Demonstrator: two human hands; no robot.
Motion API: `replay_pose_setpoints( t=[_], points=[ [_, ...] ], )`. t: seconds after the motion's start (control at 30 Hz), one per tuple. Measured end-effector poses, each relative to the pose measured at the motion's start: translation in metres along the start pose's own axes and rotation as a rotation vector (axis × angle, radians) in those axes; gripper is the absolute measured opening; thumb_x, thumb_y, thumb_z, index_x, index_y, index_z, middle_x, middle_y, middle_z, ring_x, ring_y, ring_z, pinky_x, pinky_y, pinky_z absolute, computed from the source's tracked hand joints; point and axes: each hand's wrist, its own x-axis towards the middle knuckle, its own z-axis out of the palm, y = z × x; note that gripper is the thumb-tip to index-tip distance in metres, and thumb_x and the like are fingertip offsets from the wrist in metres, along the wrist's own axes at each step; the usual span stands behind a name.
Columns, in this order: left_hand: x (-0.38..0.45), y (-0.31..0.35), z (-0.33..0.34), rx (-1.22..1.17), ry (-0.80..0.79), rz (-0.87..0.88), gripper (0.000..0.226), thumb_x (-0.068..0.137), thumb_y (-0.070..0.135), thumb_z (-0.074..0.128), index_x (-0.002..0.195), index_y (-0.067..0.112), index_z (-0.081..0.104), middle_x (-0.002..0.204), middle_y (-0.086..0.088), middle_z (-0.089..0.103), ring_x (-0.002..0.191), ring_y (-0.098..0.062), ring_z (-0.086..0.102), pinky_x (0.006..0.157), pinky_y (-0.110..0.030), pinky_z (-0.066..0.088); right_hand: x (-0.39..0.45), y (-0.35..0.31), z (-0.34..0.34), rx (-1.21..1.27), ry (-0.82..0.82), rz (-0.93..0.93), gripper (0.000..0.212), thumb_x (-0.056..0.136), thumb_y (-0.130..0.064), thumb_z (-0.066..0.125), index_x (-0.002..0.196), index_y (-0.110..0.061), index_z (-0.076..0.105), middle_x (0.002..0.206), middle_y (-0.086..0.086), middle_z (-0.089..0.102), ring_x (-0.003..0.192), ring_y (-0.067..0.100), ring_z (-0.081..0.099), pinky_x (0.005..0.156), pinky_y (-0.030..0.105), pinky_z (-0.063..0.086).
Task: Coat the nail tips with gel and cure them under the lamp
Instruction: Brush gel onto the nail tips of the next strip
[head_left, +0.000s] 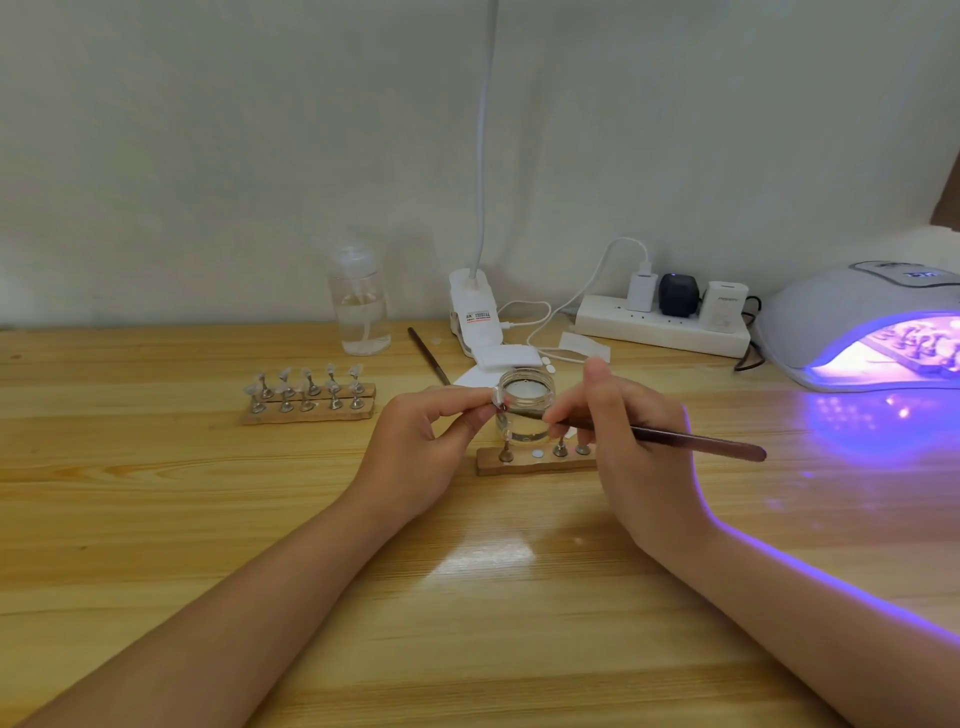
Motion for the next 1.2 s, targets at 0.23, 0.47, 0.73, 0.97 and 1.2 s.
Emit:
replay_pose_setpoints(
  t=[0.23, 0.47, 0.73, 0.97, 1.2],
  points=[
    [0.0003, 0.0011, 0.0, -0.003, -0.005, 0.013, 0.029, 0.081, -0.002, 0.062, 0.098, 0.022, 0.064, 0.084, 0.022, 0.063, 0.085, 0.016, 0.058, 0.08, -0.002, 0.04, 0.0027, -0.0017, -0.0011, -0.028, 0.027, -0.043, 0.039, 0.089, -0.029, 0.04, 0.061, -0.017, 0.064, 0.056, -0.006, 0.06, 0.056, 0.0, 0.055, 0.052, 0.011, 0.039],
    [0.0003, 0.0012, 0.0, 0.006, -0.01, 0.006, 0.03, 0.082, -0.001, 0.062, 0.099, 0.023, 0.064, 0.084, 0.021, 0.064, 0.085, 0.013, 0.059, 0.081, -0.005, 0.042, 0.0023, -0.0006, 0.0016, -0.072, -0.027, -0.04, 0.037, 0.088, -0.03, 0.043, 0.064, -0.015, 0.066, 0.06, -0.01, 0.061, 0.059, -0.001, 0.056, 0.058, 0.01, 0.039],
    [-0.0001, 0.0021, -0.0004, -0.003, -0.016, -0.003, 0.038, 0.082, -0.002, 0.061, 0.084, 0.035, 0.064, 0.08, 0.027, 0.063, 0.085, 0.014, 0.059, 0.08, -0.003, 0.041, 0.0015, -0.0001, -0.0035, 0.021, 0.032, -0.006, 0.043, 0.087, -0.03, 0.043, 0.052, -0.018, 0.063, 0.051, 0.004, 0.061, 0.046, 0.003, 0.053, 0.051, 0.012, 0.04],
    [0.0002, 0.0034, -0.0009, 0.022, -0.036, 0.001, 0.031, 0.084, -0.001, 0.059, 0.091, 0.029, 0.064, 0.083, 0.02, 0.064, 0.085, 0.009, 0.06, 0.082, -0.006, 0.042, 0.004, -0.002, 0.0006, -0.077, -0.011, -0.06, 0.035, 0.092, -0.031, 0.046, 0.064, -0.021, 0.065, 0.056, -0.013, 0.06, 0.057, -0.003, 0.056, 0.054, 0.009, 0.04],
    [0.0002, 0.0047, -0.0014, 0.05, -0.04, -0.012, 0.028, 0.084, 0.0, 0.058, 0.09, 0.026, 0.065, 0.081, 0.02, 0.063, 0.084, 0.013, 0.057, 0.08, -0.003, 0.039, 0.0015, -0.0021, -0.0011, -0.019, 0.001, -0.014, 0.04, 0.09, -0.036, 0.048, 0.059, -0.018, 0.066, 0.054, -0.005, 0.062, 0.051, 0.0, 0.055, 0.05, 0.011, 0.039]
  ],
)
